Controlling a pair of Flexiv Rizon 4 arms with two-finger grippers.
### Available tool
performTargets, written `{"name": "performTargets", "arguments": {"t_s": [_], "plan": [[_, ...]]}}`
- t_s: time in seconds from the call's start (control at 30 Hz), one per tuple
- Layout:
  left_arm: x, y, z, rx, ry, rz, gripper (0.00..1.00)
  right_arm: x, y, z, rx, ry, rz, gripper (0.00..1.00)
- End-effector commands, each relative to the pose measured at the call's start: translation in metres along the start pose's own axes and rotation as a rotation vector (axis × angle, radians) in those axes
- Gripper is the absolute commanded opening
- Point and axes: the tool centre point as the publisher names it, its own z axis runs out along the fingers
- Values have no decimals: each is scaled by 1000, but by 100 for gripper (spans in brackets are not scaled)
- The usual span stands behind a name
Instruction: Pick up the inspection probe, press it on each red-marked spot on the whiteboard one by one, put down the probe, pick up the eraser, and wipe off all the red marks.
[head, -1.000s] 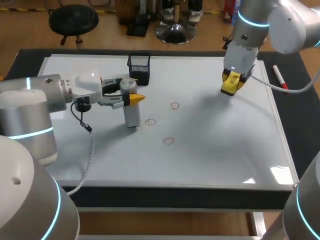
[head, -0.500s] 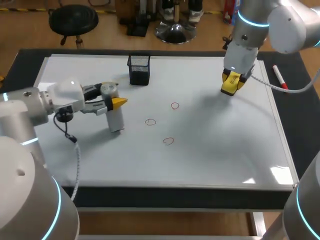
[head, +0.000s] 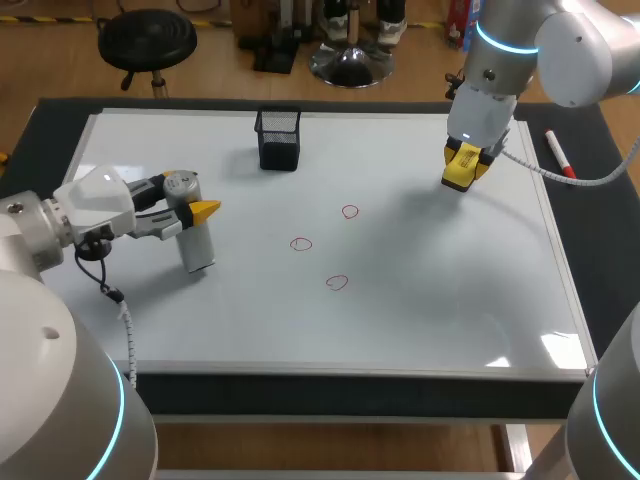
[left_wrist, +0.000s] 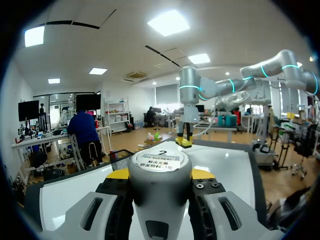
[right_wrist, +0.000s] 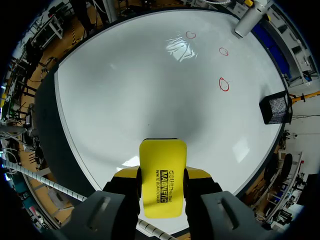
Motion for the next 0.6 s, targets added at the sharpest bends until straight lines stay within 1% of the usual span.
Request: {"name": "performTargets", "arguments": {"t_s": [0.03, 0.4, 0.6], "plan": [[3, -3, -14, 1, -96, 1, 0, 0, -1, -1, 1, 3, -2, 0], [-1, 0, -29, 7, -163, -12, 0, 0, -1, -1, 1, 3, -2, 0], [-4, 2, -34, 11, -178, -17, 0, 0, -1, -1, 1, 3, -2, 0]]}}
